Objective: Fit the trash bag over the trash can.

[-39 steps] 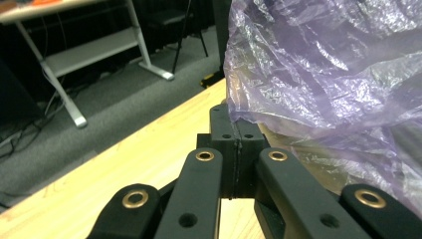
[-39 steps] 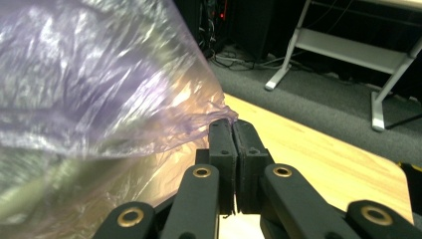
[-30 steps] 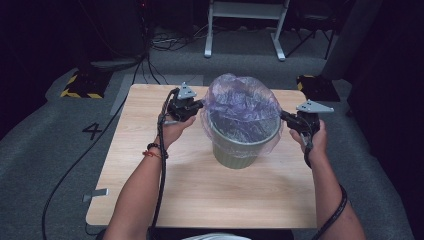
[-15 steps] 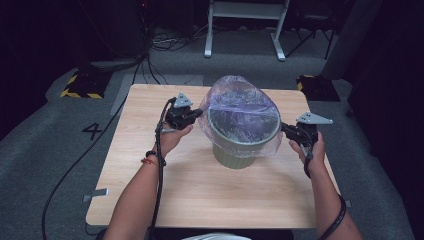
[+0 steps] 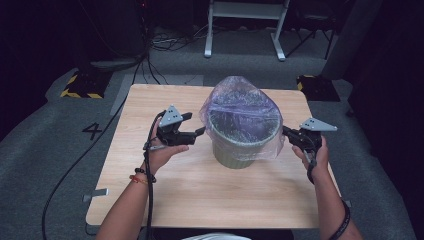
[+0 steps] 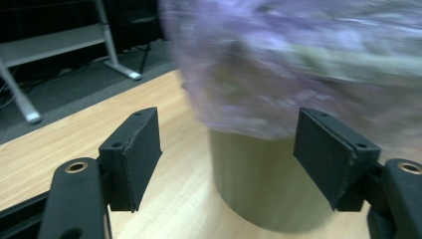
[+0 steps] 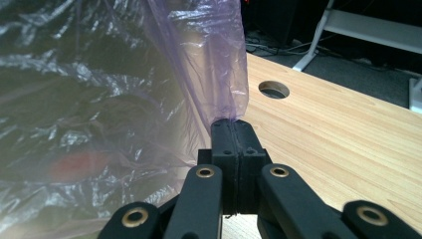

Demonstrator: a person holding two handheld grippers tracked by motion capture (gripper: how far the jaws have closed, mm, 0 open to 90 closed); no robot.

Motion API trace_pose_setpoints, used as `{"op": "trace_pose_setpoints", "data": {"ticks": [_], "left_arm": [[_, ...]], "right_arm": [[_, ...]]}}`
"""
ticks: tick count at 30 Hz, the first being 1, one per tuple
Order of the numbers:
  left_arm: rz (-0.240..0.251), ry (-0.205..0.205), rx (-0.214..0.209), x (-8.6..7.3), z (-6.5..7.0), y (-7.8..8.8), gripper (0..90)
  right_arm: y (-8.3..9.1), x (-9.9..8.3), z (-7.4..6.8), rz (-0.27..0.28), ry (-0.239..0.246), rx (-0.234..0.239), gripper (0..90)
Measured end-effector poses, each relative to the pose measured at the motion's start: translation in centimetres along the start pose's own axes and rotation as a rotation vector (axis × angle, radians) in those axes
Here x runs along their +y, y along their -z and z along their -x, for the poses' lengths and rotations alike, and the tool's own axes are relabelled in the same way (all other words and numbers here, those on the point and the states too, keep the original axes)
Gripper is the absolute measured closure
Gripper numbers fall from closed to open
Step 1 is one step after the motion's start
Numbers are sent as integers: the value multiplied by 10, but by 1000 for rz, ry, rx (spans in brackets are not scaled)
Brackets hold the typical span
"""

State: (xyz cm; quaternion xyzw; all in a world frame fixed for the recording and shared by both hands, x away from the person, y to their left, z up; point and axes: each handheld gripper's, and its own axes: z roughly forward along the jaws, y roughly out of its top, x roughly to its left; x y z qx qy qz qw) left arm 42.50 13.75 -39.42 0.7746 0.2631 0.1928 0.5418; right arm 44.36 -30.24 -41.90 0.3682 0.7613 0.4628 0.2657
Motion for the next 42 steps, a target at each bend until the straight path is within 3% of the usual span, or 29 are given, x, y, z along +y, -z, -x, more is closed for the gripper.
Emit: {"op": "trace_pose_setpoints", "data": {"ticks": [2,5,7,10,11,13,17,24,27,28,29,30,33,34,35,37,39,42], "left_arm": [[-12,-13,-37,-2,10,1,231],[-44,-31,-55,-5,19,-3,223],[-52,-30,-70,-6,23,-5,231],[-53,-36,-76,-7,28,-7,238],[-54,-41,-70,-8,30,-8,257],[-51,-48,-70,-9,33,-9,270],[-57,-56,-101,-12,36,-12,255],[-76,-89,-106,-12,44,-16,247],[-74,-102,-90,-10,44,-18,313],[-73,-108,-77,-10,44,-18,356],[-76,-117,-56,-9,44,-19,489],[-77,-115,-42,-9,44,-19,532],[-74,-113,-40,-10,38,-21,721],[-74,-113,-40,-10,38,-21,795],[-74,-116,-39,-10,37,-21,795],[-79,-115,-38,-11,34,-22,876],[-84,-108,-30,-12,32,-23,897],[-93,-105,-41,-14,31,-25,900]], "right_arm": [[3,0,0,6,4,-4,856],[7,1,0,23,17,-11,767],[13,1,-2,27,50,-13,646],[17,0,-4,26,75,-12,603],[21,-3,-7,19,105,-4,545],[22,-4,-9,18,123,-6,514],[29,-10,-22,24,185,-10,369],[39,-16,-40,54,257,41,249],[42,-13,-49,77,298,53,238],[42,-12,-54,90,316,59,241],[41,-9,-63,96,349,51,293],[39,-8,-68,87,369,37,359],[34,-7,-76,78,411,42,601],[34,-7,-76,78,411,42,601],[33,-7,-77,78,417,52,690],[32,-7,-77,83,409,70,820],[30,-7,-77,74,393,83,887],[25,-9,-77,56,391,93,900]]}}
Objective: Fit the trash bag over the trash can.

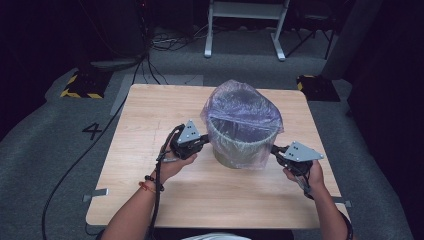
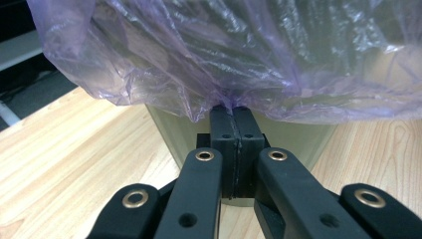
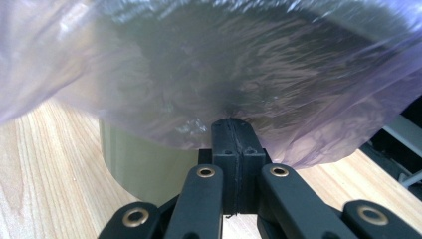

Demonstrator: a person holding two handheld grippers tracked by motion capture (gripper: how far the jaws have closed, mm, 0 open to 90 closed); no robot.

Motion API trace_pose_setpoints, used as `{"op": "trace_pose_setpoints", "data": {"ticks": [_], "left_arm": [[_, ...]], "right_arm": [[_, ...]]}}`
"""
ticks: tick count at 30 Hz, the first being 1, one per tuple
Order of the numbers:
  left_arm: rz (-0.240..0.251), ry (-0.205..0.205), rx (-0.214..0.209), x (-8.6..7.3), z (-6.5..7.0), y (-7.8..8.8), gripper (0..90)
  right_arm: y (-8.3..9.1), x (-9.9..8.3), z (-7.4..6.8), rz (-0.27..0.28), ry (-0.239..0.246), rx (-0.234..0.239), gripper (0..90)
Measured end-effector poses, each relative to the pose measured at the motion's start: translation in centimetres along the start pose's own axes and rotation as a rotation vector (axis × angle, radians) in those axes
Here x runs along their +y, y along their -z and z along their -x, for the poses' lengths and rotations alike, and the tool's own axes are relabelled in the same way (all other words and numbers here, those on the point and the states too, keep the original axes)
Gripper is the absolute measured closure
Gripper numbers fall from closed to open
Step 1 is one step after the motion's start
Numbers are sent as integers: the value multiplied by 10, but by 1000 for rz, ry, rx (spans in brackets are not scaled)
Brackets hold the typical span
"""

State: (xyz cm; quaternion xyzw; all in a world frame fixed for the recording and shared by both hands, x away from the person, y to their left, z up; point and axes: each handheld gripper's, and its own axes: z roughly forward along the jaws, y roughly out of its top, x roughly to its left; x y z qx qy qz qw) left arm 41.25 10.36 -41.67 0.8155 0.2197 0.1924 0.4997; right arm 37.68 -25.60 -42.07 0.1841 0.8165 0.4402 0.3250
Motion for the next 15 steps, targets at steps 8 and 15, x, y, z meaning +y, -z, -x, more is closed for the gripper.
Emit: {"op": "trace_pose_setpoints", "data": {"ticks": [8,15], "left_arm": [[-27,-1,-17,-8,1,-5,900],[-24,3,-7,-15,4,0,594]], "right_arm": [[-11,-16,5,-27,-71,47,900],[-16,-26,4,-59,-81,33,900]]}}
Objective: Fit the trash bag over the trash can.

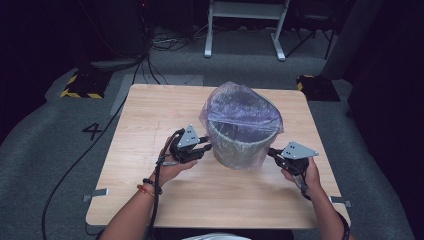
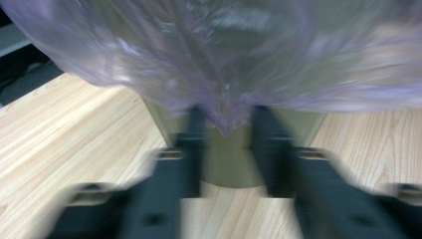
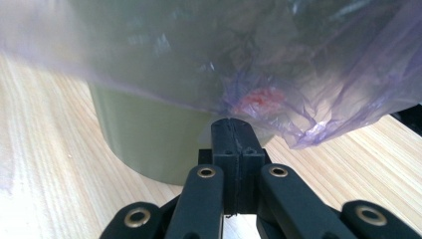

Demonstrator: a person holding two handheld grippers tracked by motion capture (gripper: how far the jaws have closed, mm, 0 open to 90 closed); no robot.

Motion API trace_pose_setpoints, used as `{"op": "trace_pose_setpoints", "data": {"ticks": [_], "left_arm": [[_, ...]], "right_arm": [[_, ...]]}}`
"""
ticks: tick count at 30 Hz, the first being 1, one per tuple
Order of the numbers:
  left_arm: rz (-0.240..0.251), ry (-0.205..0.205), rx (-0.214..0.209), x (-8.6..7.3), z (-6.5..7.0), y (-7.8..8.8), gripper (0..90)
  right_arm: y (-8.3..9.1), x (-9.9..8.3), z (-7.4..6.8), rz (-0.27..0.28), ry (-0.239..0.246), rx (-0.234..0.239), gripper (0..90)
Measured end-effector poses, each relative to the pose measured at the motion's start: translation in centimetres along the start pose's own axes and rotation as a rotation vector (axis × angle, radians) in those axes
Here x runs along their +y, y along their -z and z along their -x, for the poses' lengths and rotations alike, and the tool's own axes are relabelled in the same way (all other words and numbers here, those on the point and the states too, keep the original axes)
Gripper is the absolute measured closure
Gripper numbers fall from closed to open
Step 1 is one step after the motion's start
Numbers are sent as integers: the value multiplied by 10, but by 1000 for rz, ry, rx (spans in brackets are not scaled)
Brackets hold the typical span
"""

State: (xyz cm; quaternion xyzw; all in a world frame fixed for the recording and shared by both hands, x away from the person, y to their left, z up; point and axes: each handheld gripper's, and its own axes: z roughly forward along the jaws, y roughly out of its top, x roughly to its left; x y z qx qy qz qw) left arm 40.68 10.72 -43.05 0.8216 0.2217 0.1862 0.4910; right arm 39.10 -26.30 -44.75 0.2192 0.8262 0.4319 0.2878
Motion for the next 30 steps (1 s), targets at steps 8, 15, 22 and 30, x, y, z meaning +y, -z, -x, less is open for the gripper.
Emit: {"op": "trace_pose_setpoints", "data": {"ticks": [8,15,22,30], "left_arm": [[13,5,10,-5,4,19,288],[89,12,-18,-2,8,28,200],[119,26,-30,7,6,20,192],[85,-42,34,13,7,12,627]], "right_arm": [[26,-3,4,47,-6,-14,612],[63,17,11,156,-18,-23,446],[78,46,15,227,11,-24,352],[82,74,24,268,48,-10,317]]}}
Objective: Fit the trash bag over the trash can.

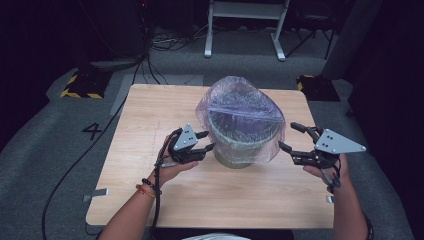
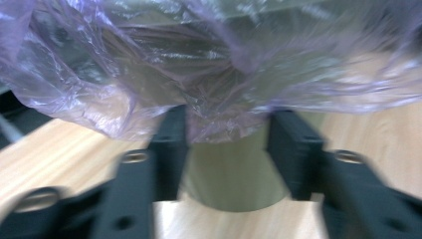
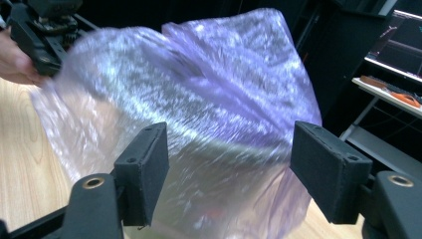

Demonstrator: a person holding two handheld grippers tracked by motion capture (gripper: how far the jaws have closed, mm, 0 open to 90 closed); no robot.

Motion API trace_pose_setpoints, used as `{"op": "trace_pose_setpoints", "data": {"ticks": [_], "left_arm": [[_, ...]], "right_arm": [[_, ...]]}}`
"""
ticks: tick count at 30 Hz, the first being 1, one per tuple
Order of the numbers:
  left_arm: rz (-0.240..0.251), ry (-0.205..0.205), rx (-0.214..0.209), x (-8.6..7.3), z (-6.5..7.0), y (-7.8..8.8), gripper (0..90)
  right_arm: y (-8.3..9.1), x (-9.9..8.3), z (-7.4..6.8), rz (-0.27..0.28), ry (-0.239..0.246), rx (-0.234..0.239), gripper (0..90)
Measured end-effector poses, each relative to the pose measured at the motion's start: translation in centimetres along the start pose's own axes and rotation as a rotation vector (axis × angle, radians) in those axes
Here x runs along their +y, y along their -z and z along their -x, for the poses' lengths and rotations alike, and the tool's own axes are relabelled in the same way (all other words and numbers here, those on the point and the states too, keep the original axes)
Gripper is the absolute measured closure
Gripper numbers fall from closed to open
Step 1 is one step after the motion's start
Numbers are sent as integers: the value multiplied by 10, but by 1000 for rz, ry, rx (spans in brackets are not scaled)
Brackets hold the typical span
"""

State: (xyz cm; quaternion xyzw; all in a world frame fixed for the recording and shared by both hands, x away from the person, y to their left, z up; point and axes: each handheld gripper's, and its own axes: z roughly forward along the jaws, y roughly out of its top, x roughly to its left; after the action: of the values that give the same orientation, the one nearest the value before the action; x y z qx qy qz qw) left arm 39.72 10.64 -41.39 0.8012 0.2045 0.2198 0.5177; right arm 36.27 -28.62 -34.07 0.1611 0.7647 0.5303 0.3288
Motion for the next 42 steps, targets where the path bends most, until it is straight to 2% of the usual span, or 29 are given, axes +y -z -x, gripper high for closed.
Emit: {"op": "trace_pose_setpoints", "data": {"ticks": [1,2,4,6,8,9,10,11,13,17,18,21,23,25,26,27,30,31,32,40,42], "left_arm": [[-3,-6,1,0,0,0,710],[-5,-9,1,0,-1,0,710],[-12,-14,5,0,-3,-2,822],[-19,-16,4,0,-4,-4,891],[-31,-27,4,-1,-4,-6,899],[-37,-32,6,-1,-4,-6,900],[-38,-34,7,-1,-4,-7,900],[-38,-37,7,-1,-5,-7,900],[-40,-39,8,-1,-5,-7,900],[-33,-25,0,-1,-8,-6,900],[-38,-28,5,-1,-8,-6,900],[-64,-36,5,-3,-9,-9,900],[-80,-42,0,-4,-9,-10,900],[-106,-54,-8,-5,-8,-13,900],[-114,-58,-12,-6,-7,-14,900],[-123,-65,-12,-7,-7,-15,900],[-133,-58,-20,-10,-8,-18,900],[-134,-49,-20,-10,-8,-18,900],[-135,-49,-19,-11,-8,-18,900],[-143,-46,-15,-14,-10,-19,900],[-148,-46,-18,-15,-10,-20,900]], "right_arm": [[-2,3,3,2,-2,0,318],[-2,3,3,2,-2,0,318],[-7,7,11,6,-13,-3,322],[-15,9,19,-16,-19,-3,321],[-24,11,25,-40,-15,-10,320],[-33,12,30,-75,-7,16,315],[-33,12,30,-75,-7,16,315],[-38,12,32,-98,6,0,330],[-47,11,36,-121,-12,3,393],[-58,7,41,-121,-58,30,644],[-59,7,41,-127,-55,22,716],[-62,6,42,-117,-74,12,832],[-63,6,43,-115,-84,-13,876],[-64,5,47,-102,-113,-22,893],[-64,3,51,-94,-137,-47,898],[-64,3,51,-94,-137,-47,898],[-64,0,58,-86,-175,-87,900],[-65,-3,63,-76,-217,-113,900],[-65,-3,63,-76,-217,-113,900],[-77,-22,84,-112,-322,-229,900],[-81,-29,89,-124,-347,-238,899]]}}
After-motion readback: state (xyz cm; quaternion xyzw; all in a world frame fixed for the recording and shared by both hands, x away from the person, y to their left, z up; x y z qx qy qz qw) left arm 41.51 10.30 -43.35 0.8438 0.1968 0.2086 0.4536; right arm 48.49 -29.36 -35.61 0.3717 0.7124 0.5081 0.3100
